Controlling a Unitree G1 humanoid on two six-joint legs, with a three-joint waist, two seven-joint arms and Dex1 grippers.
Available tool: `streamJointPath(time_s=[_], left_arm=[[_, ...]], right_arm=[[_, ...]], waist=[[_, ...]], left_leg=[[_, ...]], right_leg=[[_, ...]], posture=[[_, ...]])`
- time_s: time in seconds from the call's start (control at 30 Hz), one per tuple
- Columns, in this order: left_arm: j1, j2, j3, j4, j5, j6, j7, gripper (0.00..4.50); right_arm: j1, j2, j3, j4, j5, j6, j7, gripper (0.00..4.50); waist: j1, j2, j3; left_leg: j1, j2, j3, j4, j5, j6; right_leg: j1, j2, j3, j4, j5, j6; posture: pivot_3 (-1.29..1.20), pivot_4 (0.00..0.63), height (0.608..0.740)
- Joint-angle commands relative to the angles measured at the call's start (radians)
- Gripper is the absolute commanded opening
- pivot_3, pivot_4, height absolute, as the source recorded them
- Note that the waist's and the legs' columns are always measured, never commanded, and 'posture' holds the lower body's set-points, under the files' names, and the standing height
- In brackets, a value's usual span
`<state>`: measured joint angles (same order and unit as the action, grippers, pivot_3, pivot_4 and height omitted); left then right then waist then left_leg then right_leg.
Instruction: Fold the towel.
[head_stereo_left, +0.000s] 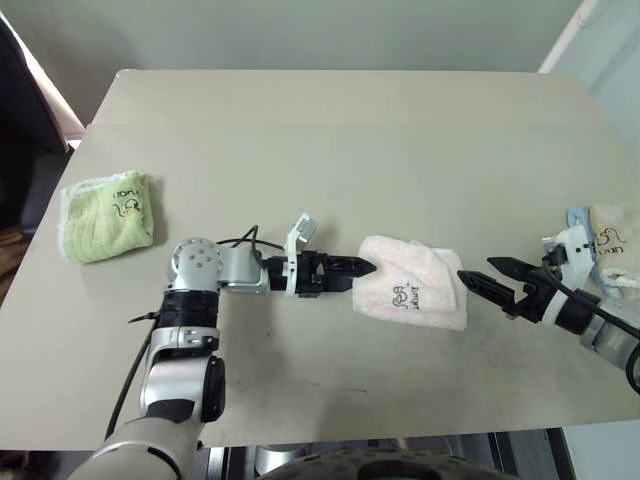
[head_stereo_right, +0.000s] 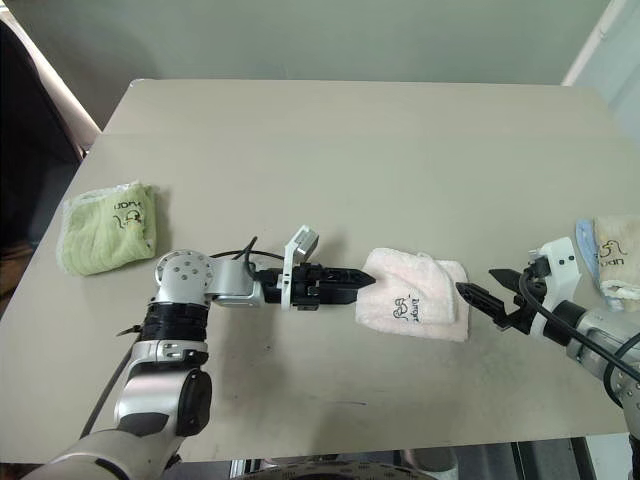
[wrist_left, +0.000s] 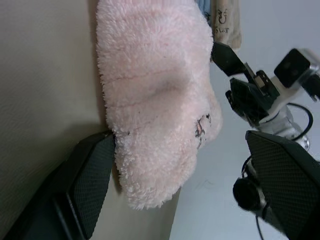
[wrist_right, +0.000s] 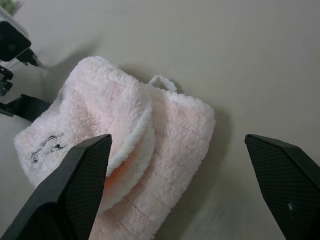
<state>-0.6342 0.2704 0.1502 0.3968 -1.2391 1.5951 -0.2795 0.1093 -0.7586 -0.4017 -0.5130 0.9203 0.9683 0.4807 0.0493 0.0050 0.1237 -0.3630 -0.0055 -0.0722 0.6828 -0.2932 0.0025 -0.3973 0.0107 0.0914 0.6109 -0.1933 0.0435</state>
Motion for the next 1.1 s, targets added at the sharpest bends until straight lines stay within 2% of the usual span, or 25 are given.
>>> streamJointPath(time_s=[0.03,0.3,0.43,0.57,0.7,1.03,1.1], left_arm=[[-0.014,-0.063,-0.023,0.1,-0.092,0.019,0.079,4.46],[-0.095,-0.181,0.001,0.202,-0.105,0.019,0.174,4.46],[-0.108,-0.218,0.017,0.208,-0.068,0.019,0.189,4.46],[-0.087,-0.23,0.016,0.153,-0.015,0.019,0.183,4.46],[-0.059,-0.213,-0.008,0.102,0.007,0.019,0.145,3.58],[-0.053,-0.22,-0.008,0.088,0.044,0.019,0.097,0.13],[-0.055,-0.22,-0.001,0.088,0.051,0.019,0.086,0.02]], right_arm=[[-0.001,0.006,-0.044,-0.044,0.013,-0.008,-0.023,4.5],[0.001,0.01,-0.069,-0.06,0.017,-0.004,-0.052,4.5],[0.0,0.013,-0.068,-0.06,0.009,-0.006,-0.062,4.5],[0.017,0.016,-0.065,-0.067,-0.011,-0.019,-0.066,4.5],[0.033,0.017,-0.06,-0.073,-0.028,-0.027,-0.066,4.5],[0.021,0.026,-0.069,-0.065,-0.034,-0.038,-0.073,4.5],[0.019,0.027,-0.069,-0.065,-0.035,-0.038,-0.074,4.5]], waist=[[0.004,0.0,0.0],[0.02,0.0,0.001],[0.02,0.0,0.001],[0.02,-0.001,0.002],[0.018,-0.002,0.003],[0.017,-0.003,0.004],[0.017,-0.003,0.004]], left_leg=[[0.0,-0.001,0.0,0.0,0.0,0.001],[-0.001,-0.011,0.0,0.0,0.002,0.007],[-0.002,-0.019,0.0,-0.001,0.003,0.011],[-0.003,-0.024,0.0,-0.001,0.004,0.015],[-0.003,-0.028,0.0,-0.001,0.004,0.017],[-0.003,-0.031,0.003,-0.001,0.003,0.019],[-0.003,-0.032,0.003,-0.001,0.003,0.019]], right_leg=[[0.0,0.0,0.001,0.0,-0.002,-0.002],[0.001,-0.004,0.004,0.0,-0.003,0.005],[0.0,-0.015,0.004,0.0,-0.003,0.012],[0.0,-0.018,0.004,0.0,-0.005,0.015],[0.0,-0.021,0.007,0.0,-0.006,0.018],[-0.001,-0.024,0.013,0.0,-0.003,0.028],[-0.001,-0.025,0.014,0.0,-0.002,0.031]], posture=[[0.0,0.15,0.74],[0.0,0.15,0.74],[0.0,0.15,0.74],[0.0,0.15,0.74],[0.0,0.15,0.74],[0.0,0.15,0.74],[0.0,0.15,0.74]])
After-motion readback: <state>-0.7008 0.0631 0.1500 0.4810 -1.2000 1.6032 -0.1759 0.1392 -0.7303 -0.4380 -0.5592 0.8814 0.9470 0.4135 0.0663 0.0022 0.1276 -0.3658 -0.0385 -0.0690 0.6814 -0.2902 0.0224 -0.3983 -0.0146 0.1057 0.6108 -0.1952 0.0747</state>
